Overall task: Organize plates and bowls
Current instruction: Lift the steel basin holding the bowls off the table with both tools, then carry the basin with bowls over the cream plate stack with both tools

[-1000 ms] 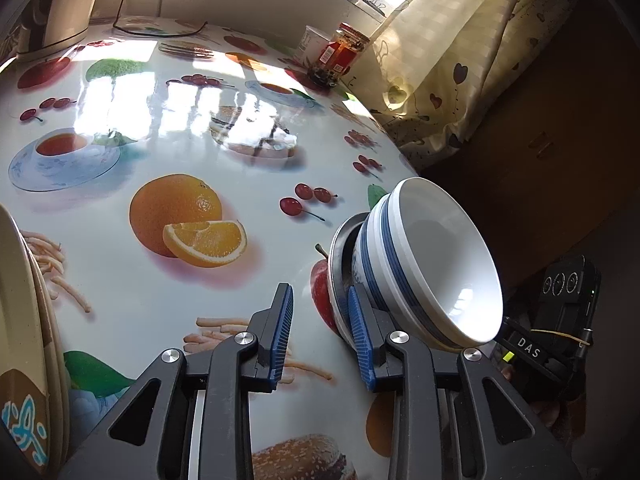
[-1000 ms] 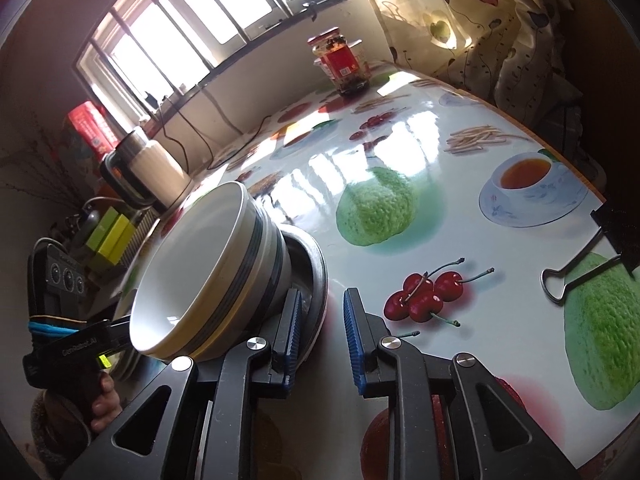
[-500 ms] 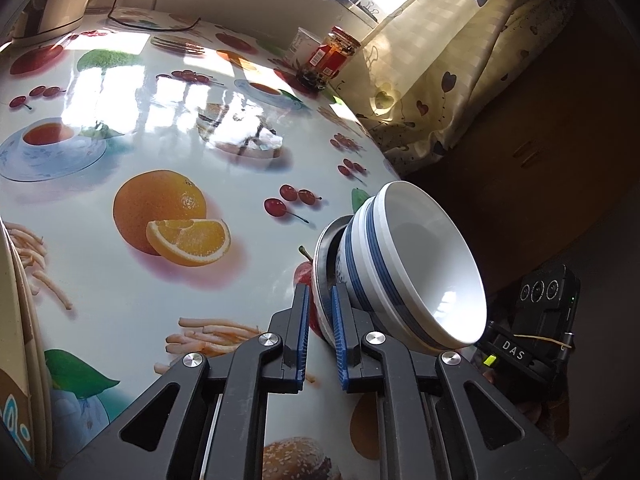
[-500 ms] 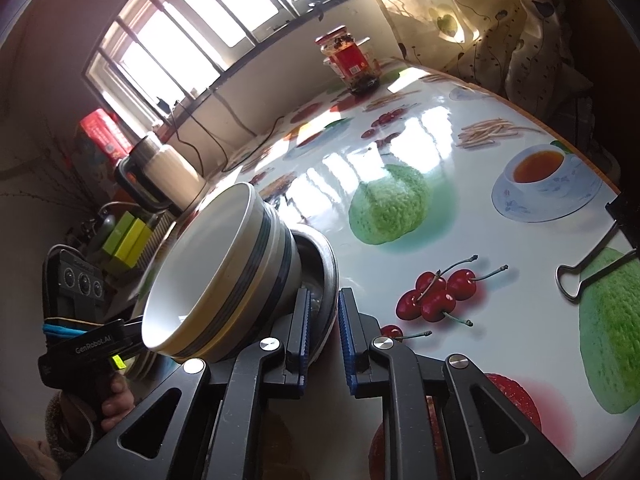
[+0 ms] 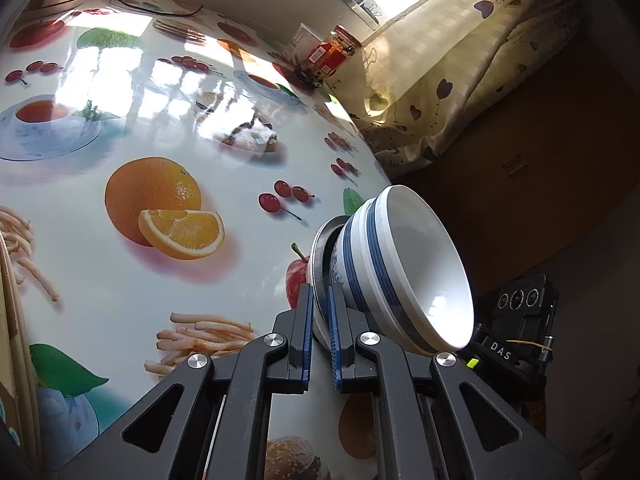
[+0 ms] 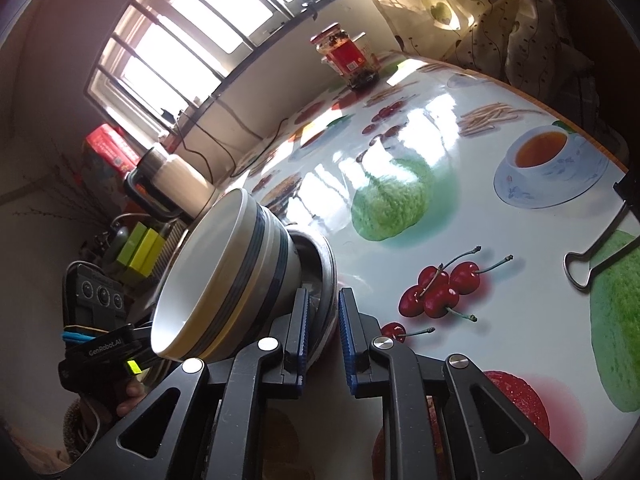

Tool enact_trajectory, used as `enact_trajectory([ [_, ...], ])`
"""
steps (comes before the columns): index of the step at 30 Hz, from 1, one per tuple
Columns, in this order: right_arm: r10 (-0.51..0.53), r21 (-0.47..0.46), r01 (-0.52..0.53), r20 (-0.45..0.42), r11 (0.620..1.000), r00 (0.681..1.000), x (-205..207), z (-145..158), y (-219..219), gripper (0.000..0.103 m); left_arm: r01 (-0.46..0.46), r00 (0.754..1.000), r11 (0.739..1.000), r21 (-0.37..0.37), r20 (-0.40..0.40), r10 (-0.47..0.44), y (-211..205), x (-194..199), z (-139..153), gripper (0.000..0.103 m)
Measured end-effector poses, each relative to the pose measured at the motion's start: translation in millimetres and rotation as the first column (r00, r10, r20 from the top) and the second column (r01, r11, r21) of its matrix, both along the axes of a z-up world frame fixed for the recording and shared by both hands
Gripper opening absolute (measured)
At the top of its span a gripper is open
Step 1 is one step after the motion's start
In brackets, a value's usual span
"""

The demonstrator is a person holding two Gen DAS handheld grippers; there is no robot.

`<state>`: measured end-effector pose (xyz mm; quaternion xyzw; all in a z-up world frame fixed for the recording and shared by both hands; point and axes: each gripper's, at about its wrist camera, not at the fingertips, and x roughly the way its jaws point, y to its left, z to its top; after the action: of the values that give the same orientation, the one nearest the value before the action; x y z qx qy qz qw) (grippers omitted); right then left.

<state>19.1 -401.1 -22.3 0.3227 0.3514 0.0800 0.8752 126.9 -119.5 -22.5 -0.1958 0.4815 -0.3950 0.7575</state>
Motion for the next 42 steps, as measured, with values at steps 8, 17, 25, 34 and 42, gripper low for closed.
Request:
enact_trajectory([
  [8,-0.001,0.001,0.001,0.001,1.000,1.000,0,0,0,0.015,-0.002,1.000,1.000,0.003,0.006,0.002,1,-1,1,0.007],
  [17,0.000,0.001,0.000,0.000,1.000,1.000,0,0,-1,0.014,-0.003,1.000,1.000,0.013,0.019,0.003,0,-2,2,0.006],
  [25,0.007,0.000,-0.007,0.001,1.000,1.000,3,1,-1,0.014,-0.018,1.000,1.000,0.005,0.021,0.018,5,0,5,0.006],
  [34,0.026,-0.008,-0.026,0.008,1.000,1.000,8,7,9,0.014,-0.044,0.999,0.999,0.006,0.031,0.044,17,-1,8,0.006],
  [42,0.061,-0.021,-0.060,0.025,0.998,0.998,14,18,22,0.014,-0.076,0.996,0.997,0.002,0.054,0.076,29,-3,18,0.006],
])
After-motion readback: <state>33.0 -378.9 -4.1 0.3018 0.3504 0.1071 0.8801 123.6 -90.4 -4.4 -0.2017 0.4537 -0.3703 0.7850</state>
